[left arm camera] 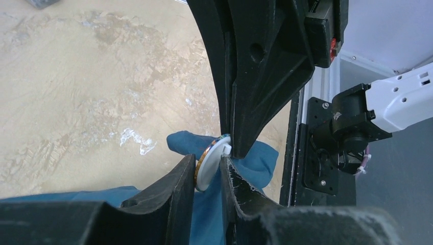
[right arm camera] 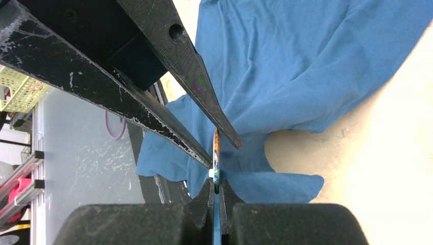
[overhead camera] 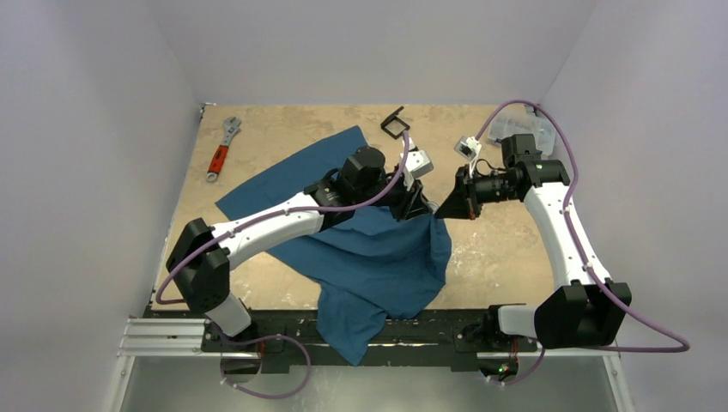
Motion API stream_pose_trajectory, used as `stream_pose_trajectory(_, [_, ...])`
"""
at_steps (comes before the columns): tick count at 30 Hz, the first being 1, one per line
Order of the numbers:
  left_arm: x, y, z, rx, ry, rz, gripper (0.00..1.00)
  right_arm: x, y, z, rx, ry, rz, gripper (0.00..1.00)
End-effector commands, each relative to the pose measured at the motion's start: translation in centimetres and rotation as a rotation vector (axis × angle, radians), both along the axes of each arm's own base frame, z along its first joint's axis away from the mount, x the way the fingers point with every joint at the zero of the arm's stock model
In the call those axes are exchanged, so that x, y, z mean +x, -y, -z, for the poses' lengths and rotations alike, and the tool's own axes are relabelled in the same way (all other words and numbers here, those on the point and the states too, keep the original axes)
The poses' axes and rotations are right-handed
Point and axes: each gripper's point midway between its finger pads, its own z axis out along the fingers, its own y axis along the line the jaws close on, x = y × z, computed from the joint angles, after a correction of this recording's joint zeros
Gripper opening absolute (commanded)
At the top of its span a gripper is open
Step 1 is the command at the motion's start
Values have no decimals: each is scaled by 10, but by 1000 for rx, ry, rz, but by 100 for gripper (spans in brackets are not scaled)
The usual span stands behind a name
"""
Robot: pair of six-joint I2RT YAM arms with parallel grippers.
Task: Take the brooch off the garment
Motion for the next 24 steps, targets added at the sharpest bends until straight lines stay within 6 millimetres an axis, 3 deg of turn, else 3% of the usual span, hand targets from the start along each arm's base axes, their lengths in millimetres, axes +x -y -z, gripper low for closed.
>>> stream_pose_trajectory(1, [24, 2, -8, 20, 88, -94, 18, -9, -7, -23, 54, 20, -28, 0])
stream_pose_trajectory(4, [23, 2, -7, 19, 81, -93, 19, -8, -7, -22, 46, 24, -27, 0])
stream_pose_trajectory(11, [14, -2, -16, -32, 79, -38, 34, 3, -1, -13, -7, 40, 29, 0])
stream_pose_trajectory(16, [16, -15, -21, -80, 38, -8, 52, 15, 7, -7, -71, 85, 75, 0])
stream_pose_trajectory(19, [11, -21, -17, -81, 44, 28, 59, 17, 5, -5, -56, 78, 69, 0])
stream_pose_trajectory(24, [1, -24, 6, -57, 62, 75, 59, 18, 4, -3, -51, 59, 61, 0])
